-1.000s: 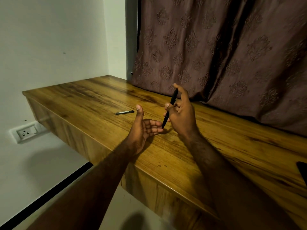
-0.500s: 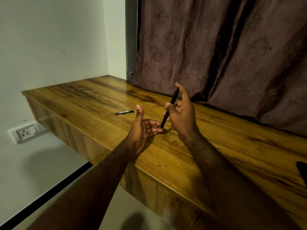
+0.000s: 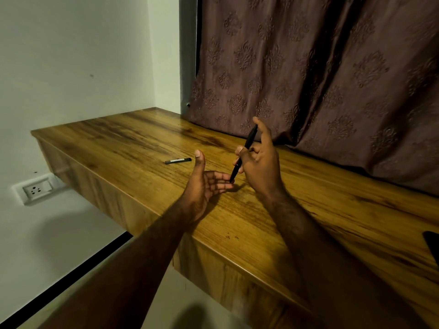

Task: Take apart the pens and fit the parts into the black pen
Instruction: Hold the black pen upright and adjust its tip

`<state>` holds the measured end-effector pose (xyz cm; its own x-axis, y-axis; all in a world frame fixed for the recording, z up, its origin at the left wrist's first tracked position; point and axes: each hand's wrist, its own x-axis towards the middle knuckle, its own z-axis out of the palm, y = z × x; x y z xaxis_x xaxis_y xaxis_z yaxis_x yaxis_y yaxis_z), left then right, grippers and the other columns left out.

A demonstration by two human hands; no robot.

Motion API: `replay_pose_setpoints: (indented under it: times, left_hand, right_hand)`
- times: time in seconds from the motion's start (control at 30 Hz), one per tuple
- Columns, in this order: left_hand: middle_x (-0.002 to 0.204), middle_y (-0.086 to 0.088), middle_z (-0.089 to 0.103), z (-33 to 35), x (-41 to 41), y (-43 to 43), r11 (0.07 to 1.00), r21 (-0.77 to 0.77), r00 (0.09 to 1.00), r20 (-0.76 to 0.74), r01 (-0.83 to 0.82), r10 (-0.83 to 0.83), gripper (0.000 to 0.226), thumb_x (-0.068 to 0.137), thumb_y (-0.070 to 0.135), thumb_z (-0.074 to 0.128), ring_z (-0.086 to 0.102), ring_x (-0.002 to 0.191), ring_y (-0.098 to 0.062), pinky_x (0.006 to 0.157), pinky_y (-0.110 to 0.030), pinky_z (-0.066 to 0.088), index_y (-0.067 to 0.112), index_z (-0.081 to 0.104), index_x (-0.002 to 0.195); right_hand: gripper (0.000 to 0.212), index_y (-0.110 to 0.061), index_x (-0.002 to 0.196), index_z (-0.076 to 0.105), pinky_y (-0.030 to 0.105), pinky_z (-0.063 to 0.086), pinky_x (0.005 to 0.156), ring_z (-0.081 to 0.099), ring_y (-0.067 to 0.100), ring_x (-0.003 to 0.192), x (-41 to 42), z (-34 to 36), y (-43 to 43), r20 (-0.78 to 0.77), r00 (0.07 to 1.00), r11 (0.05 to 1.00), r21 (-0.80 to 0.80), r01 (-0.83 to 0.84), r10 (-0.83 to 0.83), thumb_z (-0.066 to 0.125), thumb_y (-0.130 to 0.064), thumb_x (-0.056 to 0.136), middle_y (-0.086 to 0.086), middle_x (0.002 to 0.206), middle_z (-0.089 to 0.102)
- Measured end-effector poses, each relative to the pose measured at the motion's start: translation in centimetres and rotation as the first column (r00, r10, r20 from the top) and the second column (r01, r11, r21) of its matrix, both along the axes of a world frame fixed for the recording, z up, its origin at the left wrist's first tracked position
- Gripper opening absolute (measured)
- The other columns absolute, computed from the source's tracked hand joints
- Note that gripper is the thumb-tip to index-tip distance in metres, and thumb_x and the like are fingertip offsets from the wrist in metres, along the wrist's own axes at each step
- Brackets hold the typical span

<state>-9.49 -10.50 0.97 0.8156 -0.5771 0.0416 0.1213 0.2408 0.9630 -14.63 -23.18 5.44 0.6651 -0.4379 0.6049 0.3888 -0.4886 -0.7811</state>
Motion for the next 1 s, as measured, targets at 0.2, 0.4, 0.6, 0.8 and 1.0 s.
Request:
replay_pose_setpoints:
  times: [0.2,0.4,0.6,0.8,1.0]
  left_hand:
    - [0.096,-0.023,0.07,0.0,-0.1,0.0,1.0,-0.004,1.0,-0.006,0.004,-0.004,0.099,0.084,0.075,0.007,0.068,0.091,-0.03,0.093,-0.04,0.046,-0.004,0.066,0.098]
    - [0.096,-0.022,0.07,0.0,0.0,0.0,1.0,-0.01,1.0,-0.006,-0.004,0.004,0.1,0.084,0.075,0.007,0.069,0.088,-0.028,0.087,-0.037,0.048,-0.005,0.066,0.099]
    - [0.099,-0.023,0.07,-0.1,0.1,0.0,1.0,-0.005,1.0,-0.009,0.007,-0.007,0.104,0.08,0.078,0.009,0.069,0.093,-0.032,0.091,-0.039,0.048,-0.007,0.065,0.101]
    - [0.088,-0.019,0.072,0.1,0.1,-0.1,1.0,-0.007,0.999,-0.029,0.018,-0.018,0.1,0.082,0.077,0.007,0.07,0.086,-0.029,0.091,-0.038,0.047,-0.002,0.067,0.09]
    - [0.09,-0.02,0.07,0.3,-0.2,-0.1,1.0,0.004,1.0,-0.017,0.023,-0.022,0.1,0.071,0.079,0.013,0.069,0.082,-0.027,0.073,-0.028,0.051,-0.003,0.067,0.091]
  right_hand:
    - [0.065,-0.035,0.146,0.032,0.026,0.053,0.053,0.068,0.019,0.065,0.0,0.0,0.0,0.016,1.0,1.0,0.012,-0.012,0.012,0.057,-0.006,0.094,0.008,0.081,0.069]
    - [0.061,-0.033,0.143,0.036,0.027,0.052,0.051,0.069,0.019,0.065,-0.1,0.0,0.0,0.015,1.0,1.0,-0.005,0.006,-0.006,0.057,-0.005,0.094,0.01,0.083,0.07]
    - [0.059,-0.025,0.149,0.027,0.025,0.053,0.061,0.07,0.02,0.073,0.1,0.4,-0.1,-0.011,0.997,0.975,0.207,-0.077,0.081,0.049,-0.004,0.099,0.012,0.098,0.069]
    - [0.02,-0.009,0.091,0.052,0.031,0.041,0.054,0.042,0.018,0.053,0.1,1.2,0.0,0.198,0.956,0.597,0.748,-0.29,0.216,0.033,-0.007,0.098,0.004,0.062,0.042]
    - [0.063,-0.016,0.052,0.039,0.021,0.019,0.043,0.024,0.015,0.034,-0.5,1.3,-0.8,0.242,0.935,0.414,0.847,-0.333,0.258,0.031,-0.065,0.09,-0.001,0.043,0.029]
